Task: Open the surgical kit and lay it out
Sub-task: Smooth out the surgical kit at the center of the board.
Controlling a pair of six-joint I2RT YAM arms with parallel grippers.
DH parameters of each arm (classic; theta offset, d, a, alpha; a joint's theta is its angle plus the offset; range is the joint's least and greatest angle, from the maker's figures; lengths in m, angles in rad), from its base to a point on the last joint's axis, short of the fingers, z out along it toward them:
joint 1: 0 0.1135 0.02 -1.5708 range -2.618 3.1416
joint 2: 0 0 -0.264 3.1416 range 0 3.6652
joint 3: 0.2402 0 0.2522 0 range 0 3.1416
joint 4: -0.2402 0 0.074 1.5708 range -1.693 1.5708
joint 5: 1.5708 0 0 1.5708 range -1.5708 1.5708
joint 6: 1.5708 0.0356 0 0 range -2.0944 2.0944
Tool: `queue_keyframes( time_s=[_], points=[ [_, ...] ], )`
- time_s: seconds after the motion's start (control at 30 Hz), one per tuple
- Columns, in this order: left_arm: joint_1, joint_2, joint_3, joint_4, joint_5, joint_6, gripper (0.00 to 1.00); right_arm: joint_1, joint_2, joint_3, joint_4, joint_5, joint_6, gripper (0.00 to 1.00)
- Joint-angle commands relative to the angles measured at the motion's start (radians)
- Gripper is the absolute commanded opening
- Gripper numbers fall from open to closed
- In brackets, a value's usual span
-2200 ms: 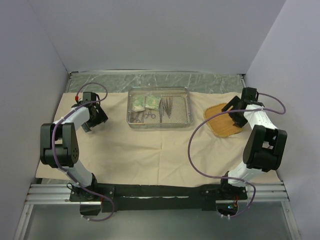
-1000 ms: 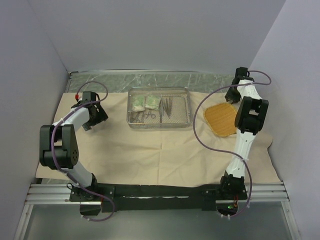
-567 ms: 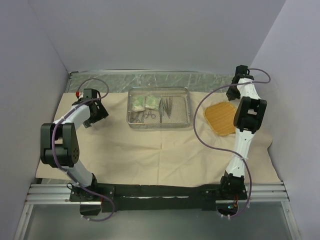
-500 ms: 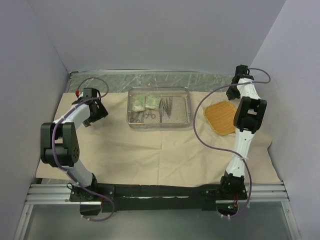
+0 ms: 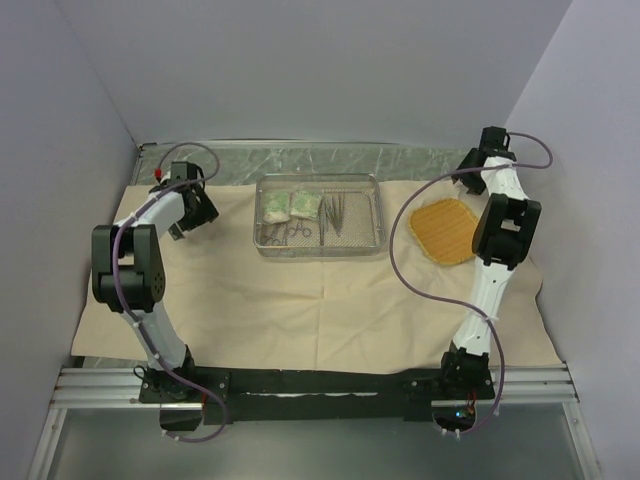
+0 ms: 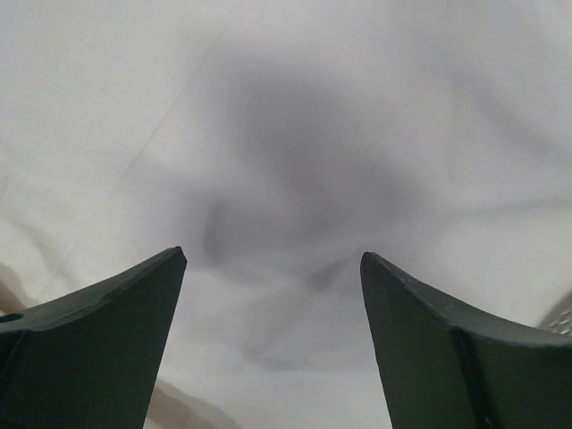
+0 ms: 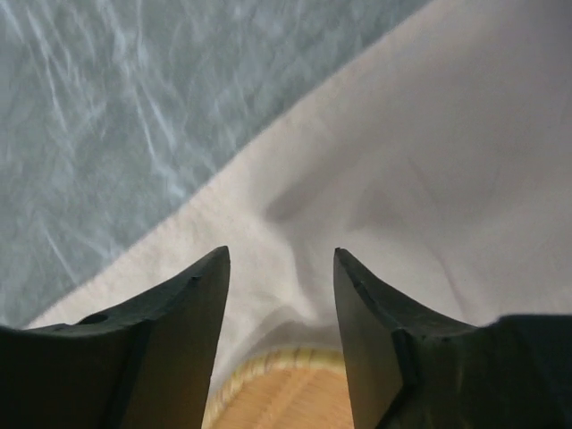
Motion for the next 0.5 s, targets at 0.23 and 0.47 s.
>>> queue_keyframes(
  time_s=[0.23,0.47],
  points=[
    [-0.004,0.103,0.19,-0.008,0.031,0.011,0.88,0.153,-0.422,-0.451,0.142,-0.129,0.029,0.73],
    [-0.002,0.286,0.403,-0.06,0.023,-0.003,0.85,0.268,-0.583,-0.699,0.229,-0.141,0.087,0.73]
  ],
)
